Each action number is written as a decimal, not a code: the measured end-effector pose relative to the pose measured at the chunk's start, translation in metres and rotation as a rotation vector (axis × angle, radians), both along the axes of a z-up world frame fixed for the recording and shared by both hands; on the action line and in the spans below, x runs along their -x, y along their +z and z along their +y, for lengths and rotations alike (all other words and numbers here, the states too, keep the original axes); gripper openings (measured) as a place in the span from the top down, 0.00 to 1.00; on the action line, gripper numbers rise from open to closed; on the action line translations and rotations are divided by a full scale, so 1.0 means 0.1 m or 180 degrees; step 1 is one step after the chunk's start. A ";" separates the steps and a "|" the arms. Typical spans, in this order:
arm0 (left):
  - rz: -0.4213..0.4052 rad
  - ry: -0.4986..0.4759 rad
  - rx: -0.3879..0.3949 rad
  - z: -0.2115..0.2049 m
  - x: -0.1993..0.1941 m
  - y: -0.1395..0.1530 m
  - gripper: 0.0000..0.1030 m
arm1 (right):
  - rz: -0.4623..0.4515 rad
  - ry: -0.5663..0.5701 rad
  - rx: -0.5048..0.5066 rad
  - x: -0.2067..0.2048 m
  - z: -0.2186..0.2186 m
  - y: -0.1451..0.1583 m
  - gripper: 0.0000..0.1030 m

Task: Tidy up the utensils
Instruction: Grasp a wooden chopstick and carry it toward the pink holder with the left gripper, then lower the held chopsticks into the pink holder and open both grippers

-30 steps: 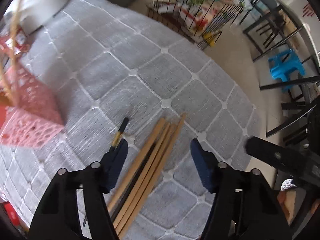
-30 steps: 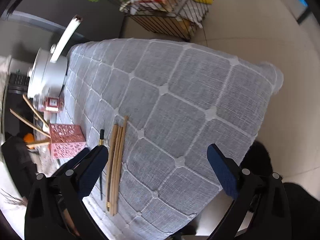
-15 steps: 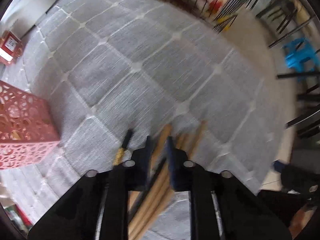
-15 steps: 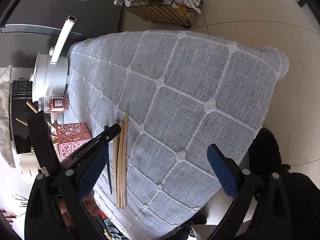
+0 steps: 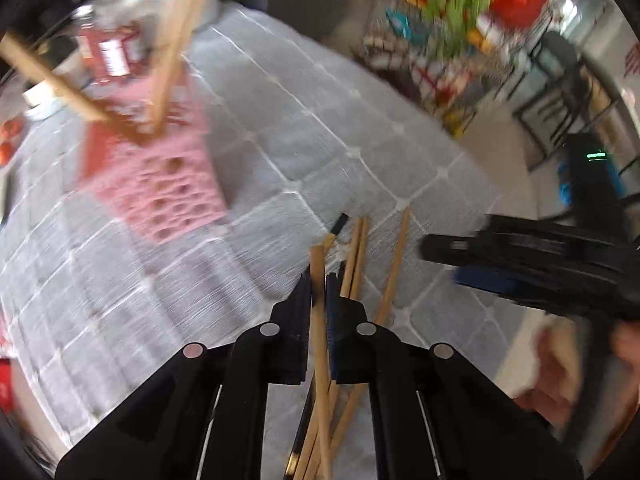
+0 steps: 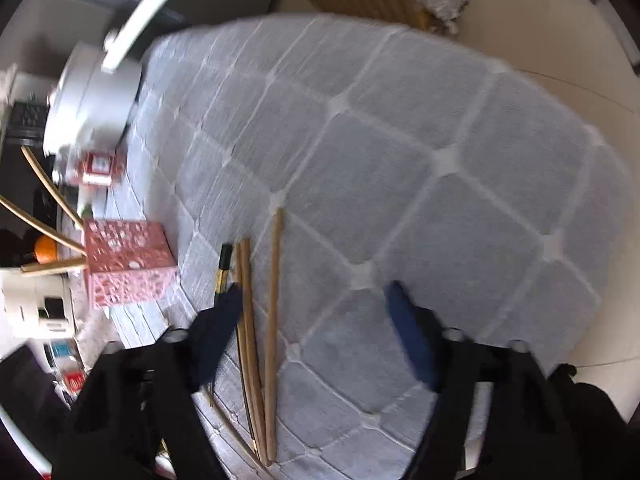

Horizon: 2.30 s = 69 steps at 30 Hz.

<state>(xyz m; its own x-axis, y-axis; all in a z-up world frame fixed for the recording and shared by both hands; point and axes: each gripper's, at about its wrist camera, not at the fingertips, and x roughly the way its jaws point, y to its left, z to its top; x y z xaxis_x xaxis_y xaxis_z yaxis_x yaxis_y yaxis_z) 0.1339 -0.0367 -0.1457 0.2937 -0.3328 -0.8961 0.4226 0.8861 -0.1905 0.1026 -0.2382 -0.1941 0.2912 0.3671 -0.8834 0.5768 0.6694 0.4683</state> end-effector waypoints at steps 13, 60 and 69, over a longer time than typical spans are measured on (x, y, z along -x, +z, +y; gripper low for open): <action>-0.0477 0.0114 0.0291 0.44 0.36 0.69 0.94 | -0.0116 0.0422 0.0529 -0.33 0.47 -0.06 0.92; -0.1918 0.1483 0.0478 1.09 -0.04 2.37 0.93 | -0.2212 0.0587 0.0799 -0.15 0.60 2.73 0.94; -0.1882 0.1651 0.0649 1.35 0.16 2.20 0.85 | -0.2197 0.0604 0.0804 -0.39 0.76 2.67 0.94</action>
